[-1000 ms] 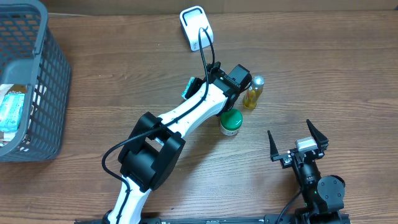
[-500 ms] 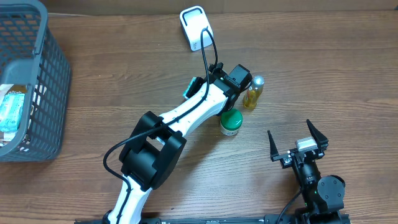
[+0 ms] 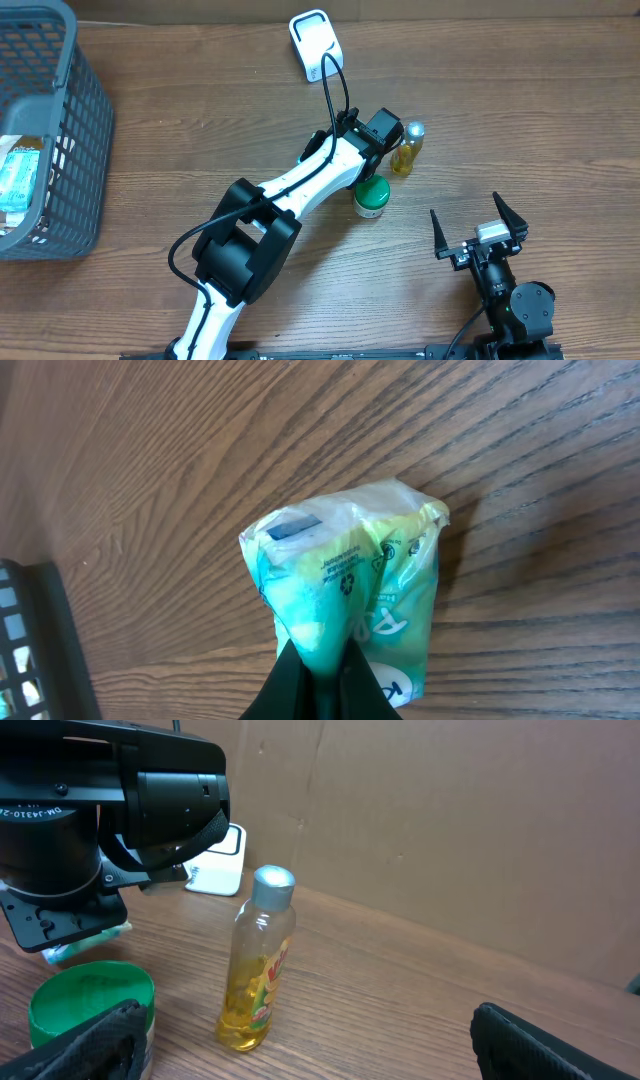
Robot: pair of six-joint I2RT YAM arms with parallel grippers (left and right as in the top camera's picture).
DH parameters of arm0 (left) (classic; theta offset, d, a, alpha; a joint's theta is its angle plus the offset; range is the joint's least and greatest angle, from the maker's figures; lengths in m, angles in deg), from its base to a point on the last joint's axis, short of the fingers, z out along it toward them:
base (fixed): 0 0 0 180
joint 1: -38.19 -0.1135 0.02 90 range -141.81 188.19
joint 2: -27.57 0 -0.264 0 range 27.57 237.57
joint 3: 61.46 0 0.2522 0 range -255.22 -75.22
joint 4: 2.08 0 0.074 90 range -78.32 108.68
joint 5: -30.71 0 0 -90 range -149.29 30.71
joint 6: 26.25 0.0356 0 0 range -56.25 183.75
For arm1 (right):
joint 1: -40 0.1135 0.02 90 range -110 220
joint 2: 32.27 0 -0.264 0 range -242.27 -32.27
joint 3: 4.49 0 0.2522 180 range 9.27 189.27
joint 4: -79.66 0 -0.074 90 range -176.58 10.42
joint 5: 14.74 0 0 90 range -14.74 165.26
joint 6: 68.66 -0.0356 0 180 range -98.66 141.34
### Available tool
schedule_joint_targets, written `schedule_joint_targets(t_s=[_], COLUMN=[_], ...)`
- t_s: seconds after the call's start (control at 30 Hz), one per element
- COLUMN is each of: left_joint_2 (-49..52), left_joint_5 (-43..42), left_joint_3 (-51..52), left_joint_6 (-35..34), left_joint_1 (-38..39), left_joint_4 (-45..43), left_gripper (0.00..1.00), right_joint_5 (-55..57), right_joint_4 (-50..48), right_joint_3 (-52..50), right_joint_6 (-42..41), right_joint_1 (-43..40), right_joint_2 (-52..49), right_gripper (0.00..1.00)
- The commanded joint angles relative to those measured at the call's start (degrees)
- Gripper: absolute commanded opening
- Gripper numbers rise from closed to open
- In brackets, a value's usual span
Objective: Scan the item barcode
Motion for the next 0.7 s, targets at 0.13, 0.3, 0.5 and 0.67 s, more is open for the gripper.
schedule_joint_targets(t_s=[0.13, 0.3, 0.5, 0.67], left_joint_2=[1.0, 1.0, 1.0, 1.0], left_joint_5=[8.2, 7.7, 7.8, 7.9], left_joint_3=[1.0, 2.2, 5.7, 6.5], left_joint_6=[4.0, 4.1, 2.3, 2.4], left_joint_1=[0.5, 0.5, 1.2, 1.3], left_joint_4=[0.2, 0.2, -0.9, -0.9], left_gripper=[0.04, 0.04, 0.04, 0.04], right_joint_5=[0.1, 0.1, 0.1, 0.1], right_joint_4=[-0.2, -0.2, -0.1, -0.2], right_joint_3=[-0.6, -0.6, -0.6, -0.6], right_joint_6=[-0.2, -0.2, -0.2, -0.2], right_joint_1=[0.2, 0.2, 0.2, 0.2], right_joint_2=[0.4, 0.4, 0.4, 0.4], right_gripper=[1.00, 1.00, 1.00, 1.00])
